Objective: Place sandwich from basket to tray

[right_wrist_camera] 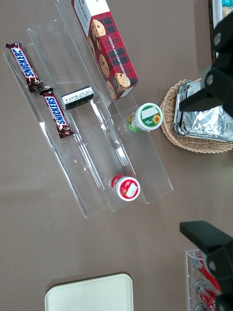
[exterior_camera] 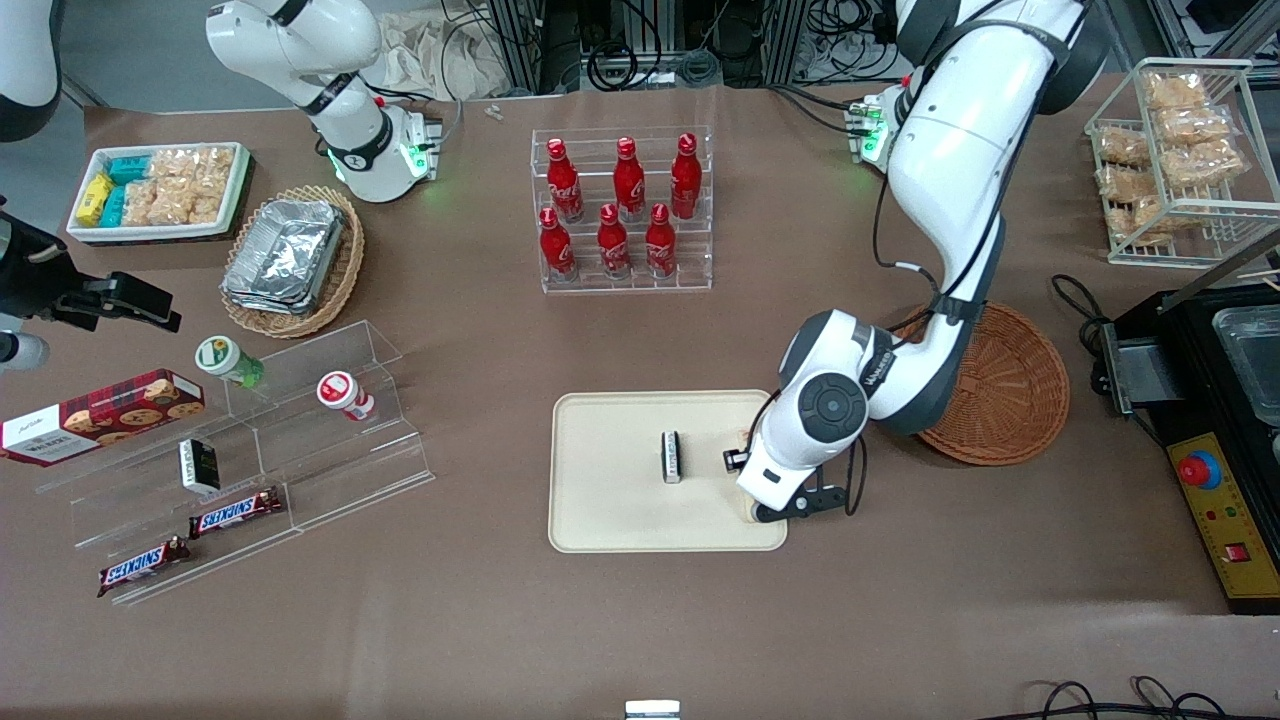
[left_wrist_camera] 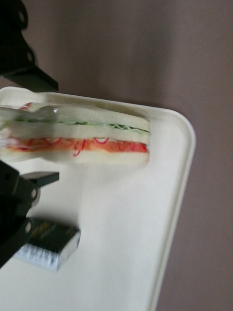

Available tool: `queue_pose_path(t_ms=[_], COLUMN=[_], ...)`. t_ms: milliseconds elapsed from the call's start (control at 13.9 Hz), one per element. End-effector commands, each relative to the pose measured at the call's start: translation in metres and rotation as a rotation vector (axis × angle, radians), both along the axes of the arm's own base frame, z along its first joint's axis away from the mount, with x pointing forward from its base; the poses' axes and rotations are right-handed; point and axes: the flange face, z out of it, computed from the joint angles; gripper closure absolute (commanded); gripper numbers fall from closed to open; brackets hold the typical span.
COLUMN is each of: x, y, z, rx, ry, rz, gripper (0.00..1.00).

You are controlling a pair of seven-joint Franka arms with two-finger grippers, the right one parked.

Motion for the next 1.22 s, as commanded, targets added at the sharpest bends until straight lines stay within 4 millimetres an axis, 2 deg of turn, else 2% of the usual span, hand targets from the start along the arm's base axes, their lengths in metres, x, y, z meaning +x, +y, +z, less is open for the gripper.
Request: queue_pose_path(t_ms=[0,144,216,432,576,648,792,864,1008,1152], x=[-0.006,-0.002,0.004,0.005,-0.013,-0.021,-0.026,-0.03,-0.032,-0.035], y=[0.003,0.015,0.043,0.112,0.15,0.178,0.226,0.244,0.291,0.313], z=[0.076,0.114,0.139,0.208,0.245,0.261,0.279,0.284,0.295,0.301], rx=[-0.025,-0.032,-0.022,0.023,0.132,0.142,0.143,0.144,0.142,0.15], ry=[-0.028,-0.081,-0.094,-0.109,-0.074,-0.041,-0.013,0.002,0.006,0.009], rz=[0.019,0.021,0.046,0.085,-0.04,-0.056,-0.028,-0.06,-0.1,-0.078], gripper=[0.0,0.0,0.0,0.0,0.0,0.0,0.0,0.0,0.0,0.0])
